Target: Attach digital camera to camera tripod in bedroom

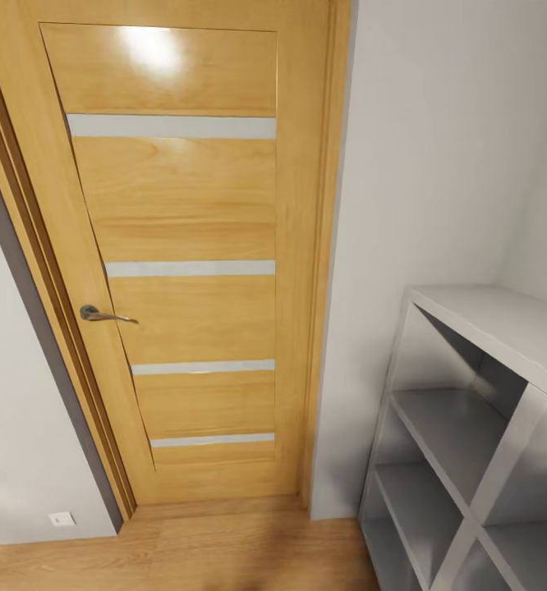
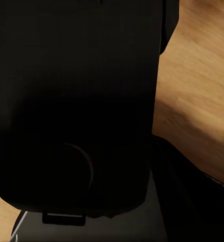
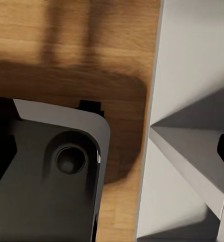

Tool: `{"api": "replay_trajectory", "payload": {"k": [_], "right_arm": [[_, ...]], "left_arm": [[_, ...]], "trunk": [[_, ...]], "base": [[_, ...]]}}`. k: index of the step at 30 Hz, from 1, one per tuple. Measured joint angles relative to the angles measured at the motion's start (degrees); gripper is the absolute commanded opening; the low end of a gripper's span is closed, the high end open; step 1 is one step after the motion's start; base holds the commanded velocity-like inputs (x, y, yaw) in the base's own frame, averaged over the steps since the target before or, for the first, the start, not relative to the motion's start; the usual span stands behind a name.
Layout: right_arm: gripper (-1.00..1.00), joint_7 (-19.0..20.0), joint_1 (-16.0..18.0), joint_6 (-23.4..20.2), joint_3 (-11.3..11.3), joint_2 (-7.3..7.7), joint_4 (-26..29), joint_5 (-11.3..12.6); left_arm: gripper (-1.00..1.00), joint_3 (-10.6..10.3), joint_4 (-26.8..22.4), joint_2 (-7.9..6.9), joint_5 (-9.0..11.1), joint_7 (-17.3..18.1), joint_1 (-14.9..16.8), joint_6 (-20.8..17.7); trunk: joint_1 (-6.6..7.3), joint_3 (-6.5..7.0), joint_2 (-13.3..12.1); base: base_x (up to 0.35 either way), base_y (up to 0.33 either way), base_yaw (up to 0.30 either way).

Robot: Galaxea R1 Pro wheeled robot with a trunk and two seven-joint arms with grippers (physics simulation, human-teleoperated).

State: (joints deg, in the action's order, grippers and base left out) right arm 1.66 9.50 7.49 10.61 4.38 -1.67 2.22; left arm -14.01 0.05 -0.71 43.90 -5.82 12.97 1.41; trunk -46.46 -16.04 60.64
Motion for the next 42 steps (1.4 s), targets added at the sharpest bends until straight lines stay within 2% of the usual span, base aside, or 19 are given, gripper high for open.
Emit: {"api": "replay_trajectory", "payload": {"k": [9,15,42], "right_arm": [[1.0,-0.06,0.0,0.23,-0.04,0.0,0.0,0.07],[1.0,-0.06,0.0,0.33,-0.03,0.01,0.0,0.08],[1.0,-0.06,0.0,0.16,-0.01,0.18,0.0,0.08]], "left_arm": [[-1.0,0.0,-0.03,0.04,0.02,0.0,0.0,0.04],[-1.0,0.0,-0.02,0.95,0.07,0.04,0.0,0.04],[-1.0,0.01,-0.04,1.04,0.16,0.05,0.0,-0.03]], "trunk": [[1.98,1.62,-3.61],[3.3,2.7,-6.02],[9.23,7.56,-16.87]], "base": [[0.0,0.0,0.0],[0.0,0.0,0.0],[0.0,0.0,0.0]]}}
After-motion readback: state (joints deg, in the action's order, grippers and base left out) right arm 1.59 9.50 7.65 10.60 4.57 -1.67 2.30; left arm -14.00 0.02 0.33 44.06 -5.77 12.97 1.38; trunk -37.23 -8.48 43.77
